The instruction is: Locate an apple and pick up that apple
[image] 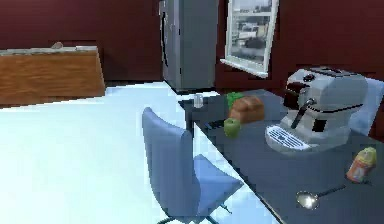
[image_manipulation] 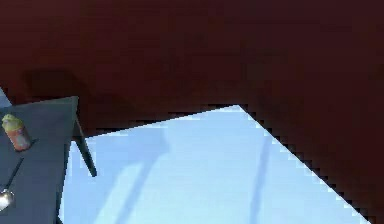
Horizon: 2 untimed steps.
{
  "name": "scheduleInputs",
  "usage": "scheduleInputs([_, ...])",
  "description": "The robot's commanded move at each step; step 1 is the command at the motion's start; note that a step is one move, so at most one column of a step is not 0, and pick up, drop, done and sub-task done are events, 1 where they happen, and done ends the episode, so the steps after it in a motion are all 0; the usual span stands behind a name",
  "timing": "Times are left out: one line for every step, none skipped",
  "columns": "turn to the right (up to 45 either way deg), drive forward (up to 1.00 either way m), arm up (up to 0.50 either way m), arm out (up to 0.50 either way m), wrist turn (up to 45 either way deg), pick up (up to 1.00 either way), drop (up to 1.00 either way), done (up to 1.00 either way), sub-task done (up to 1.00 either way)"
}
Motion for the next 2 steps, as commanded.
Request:
scheduleInputs([-45.0, 0.00, 0.00, 0.00, 0.0, 0.00, 0.00, 0.00, 0.00])
scheduleInputs([-30.0, 0.00, 0.00, 0.00, 0.0, 0.00, 0.00, 0.00, 0.00])
